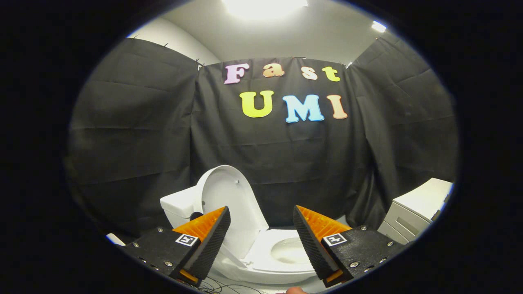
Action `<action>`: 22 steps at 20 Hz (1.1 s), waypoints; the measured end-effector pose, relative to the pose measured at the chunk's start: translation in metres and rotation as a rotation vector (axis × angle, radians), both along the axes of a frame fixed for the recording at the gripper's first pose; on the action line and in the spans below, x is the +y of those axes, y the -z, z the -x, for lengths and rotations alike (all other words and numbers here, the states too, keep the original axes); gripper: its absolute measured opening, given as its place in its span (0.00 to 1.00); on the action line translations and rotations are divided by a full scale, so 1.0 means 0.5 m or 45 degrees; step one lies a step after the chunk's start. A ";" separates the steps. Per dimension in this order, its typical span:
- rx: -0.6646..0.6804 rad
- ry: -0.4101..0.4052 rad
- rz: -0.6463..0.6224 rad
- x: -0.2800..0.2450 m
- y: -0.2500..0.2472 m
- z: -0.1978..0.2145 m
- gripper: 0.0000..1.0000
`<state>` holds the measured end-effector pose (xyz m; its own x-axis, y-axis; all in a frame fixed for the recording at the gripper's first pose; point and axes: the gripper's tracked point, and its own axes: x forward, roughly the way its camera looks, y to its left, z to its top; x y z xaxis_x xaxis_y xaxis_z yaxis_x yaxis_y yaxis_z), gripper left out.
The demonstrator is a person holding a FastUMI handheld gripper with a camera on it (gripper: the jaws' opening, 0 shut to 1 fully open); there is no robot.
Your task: Open the toilet lid.
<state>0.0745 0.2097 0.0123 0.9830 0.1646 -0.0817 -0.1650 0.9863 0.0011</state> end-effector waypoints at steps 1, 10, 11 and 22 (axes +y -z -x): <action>0.000 0.010 -0.002 -0.016 -0.001 0.002 0.95; -0.034 0.086 -0.036 -0.160 -0.026 0.047 0.94; -0.040 0.093 -0.035 -0.176 -0.029 0.051 0.94; -0.053 0.166 0.007 -0.293 -0.019 0.101 0.94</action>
